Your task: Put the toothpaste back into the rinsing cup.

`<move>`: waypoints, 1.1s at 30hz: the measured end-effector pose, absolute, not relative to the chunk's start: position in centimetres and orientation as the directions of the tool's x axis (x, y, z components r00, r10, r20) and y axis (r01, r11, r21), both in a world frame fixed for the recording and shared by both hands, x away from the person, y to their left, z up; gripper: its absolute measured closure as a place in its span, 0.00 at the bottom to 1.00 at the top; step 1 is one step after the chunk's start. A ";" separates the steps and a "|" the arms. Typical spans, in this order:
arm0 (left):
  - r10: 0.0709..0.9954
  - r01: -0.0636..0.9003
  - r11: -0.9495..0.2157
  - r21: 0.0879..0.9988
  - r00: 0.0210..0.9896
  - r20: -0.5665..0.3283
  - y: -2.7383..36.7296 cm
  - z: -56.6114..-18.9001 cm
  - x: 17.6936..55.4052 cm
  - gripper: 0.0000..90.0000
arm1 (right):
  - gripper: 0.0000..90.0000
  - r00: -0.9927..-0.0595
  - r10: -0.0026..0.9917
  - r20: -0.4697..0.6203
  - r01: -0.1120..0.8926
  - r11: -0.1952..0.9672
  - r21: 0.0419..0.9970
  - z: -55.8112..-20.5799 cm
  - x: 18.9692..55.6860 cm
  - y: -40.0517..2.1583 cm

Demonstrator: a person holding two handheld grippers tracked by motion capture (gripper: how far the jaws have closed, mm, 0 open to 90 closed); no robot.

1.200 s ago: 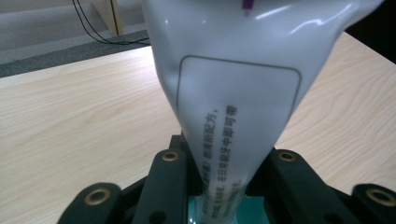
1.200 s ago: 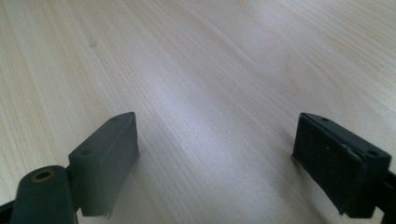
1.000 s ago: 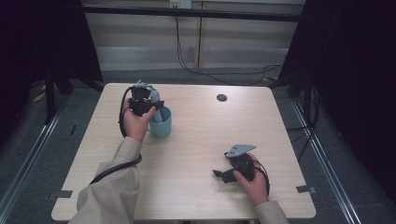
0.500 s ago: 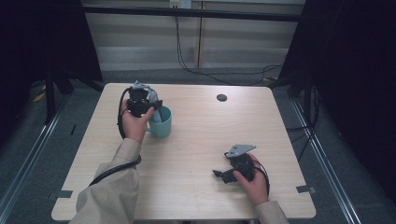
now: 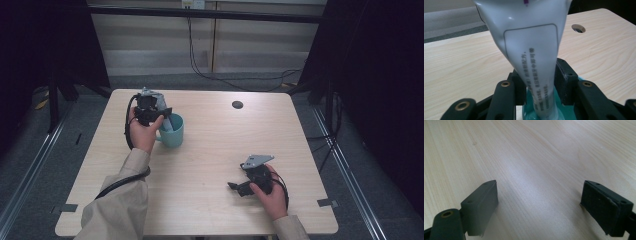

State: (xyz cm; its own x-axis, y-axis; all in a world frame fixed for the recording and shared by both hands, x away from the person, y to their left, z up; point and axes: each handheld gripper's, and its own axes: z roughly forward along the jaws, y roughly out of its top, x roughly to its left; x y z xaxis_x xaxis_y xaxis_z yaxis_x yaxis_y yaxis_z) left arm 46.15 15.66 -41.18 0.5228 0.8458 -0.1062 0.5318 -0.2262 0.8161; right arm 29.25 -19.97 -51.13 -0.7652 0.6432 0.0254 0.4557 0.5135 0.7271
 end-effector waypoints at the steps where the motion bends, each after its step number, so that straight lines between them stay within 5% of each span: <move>1: 0.847 0.532 -0.226 0.816 0.521 -0.105 15.8 -41.2 46.1 0.72 | 0.15 -0.765 0.643 0.026 0.456 0.513 0.727 -51.1 29.2 -20.0; 33: 0.869 0.564 -0.162 0.810 0.470 -0.153 17.5 -41.7 45.5 0.45 | 0.15 -0.768 0.640 0.029 0.457 0.516 0.725 -51.1 29.0 -19.9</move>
State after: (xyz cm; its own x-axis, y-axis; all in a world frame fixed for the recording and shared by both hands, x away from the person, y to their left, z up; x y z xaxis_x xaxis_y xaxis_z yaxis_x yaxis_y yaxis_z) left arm 45.49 17.55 -41.67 0.4704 0.8690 -0.1535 0.5642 -0.1624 0.8095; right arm 28.96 -19.92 -51.11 -0.7680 0.6398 0.0289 0.4569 0.5156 0.7248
